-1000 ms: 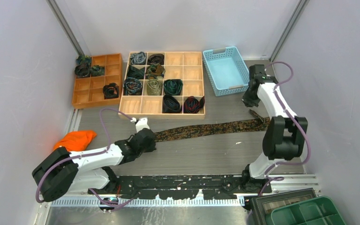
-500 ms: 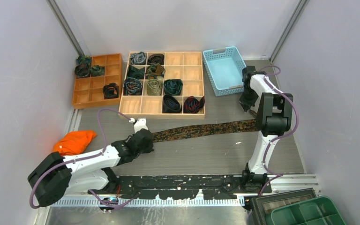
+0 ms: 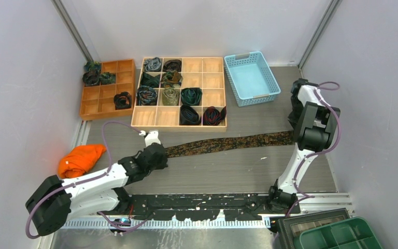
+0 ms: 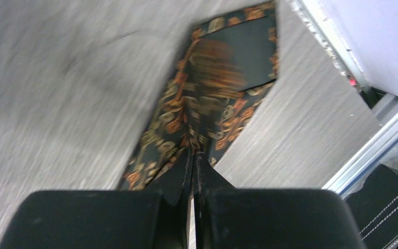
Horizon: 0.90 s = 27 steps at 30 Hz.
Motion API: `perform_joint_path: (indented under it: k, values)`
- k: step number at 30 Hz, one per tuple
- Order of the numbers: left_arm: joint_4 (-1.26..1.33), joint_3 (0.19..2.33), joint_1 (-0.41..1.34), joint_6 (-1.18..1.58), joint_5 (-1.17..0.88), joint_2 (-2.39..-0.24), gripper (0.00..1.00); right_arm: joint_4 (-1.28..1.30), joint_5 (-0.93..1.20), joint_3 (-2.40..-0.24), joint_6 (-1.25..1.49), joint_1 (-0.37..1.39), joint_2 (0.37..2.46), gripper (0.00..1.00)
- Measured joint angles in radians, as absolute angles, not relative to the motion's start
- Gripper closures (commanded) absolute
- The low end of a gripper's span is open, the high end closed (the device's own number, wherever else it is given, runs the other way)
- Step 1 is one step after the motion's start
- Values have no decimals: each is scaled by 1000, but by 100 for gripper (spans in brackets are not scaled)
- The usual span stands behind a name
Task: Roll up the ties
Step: Flatten out the tie at the center of the board.
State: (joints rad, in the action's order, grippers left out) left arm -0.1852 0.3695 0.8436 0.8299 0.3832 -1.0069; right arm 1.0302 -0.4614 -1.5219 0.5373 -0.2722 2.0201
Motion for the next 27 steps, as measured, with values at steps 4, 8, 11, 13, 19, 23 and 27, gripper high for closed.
perform_joint_path:
  k: [4, 8, 11, 13, 19, 23, 27]
  values:
    - [-202, 361, 840, 830, 386, -984, 100, 1034, -501, -1507, 544, -345, 2008, 92]
    - [-220, 360, 835, 830, 392, -976, 100, 1044, -539, -1502, 550, -389, 1974, 92]
    - [-239, 360, 834, 829, 392, -968, 100, 1039, -537, -1479, 554, -388, 1921, 91]
    - [-260, 361, 834, 829, 392, -953, 100, 1003, -497, -1439, 553, -378, 1856, 92]
    - [-383, 427, 833, 826, 416, -857, 100, 953, -459, -1380, 532, -157, 1612, 92]
    - [-503, 540, 831, 827, 459, -752, 100, 903, -440, -1351, 533, 180, 1533, 91]
    - [-636, 678, 830, 830, 530, -654, 100, 856, -385, -1271, 557, 474, 1528, 93]
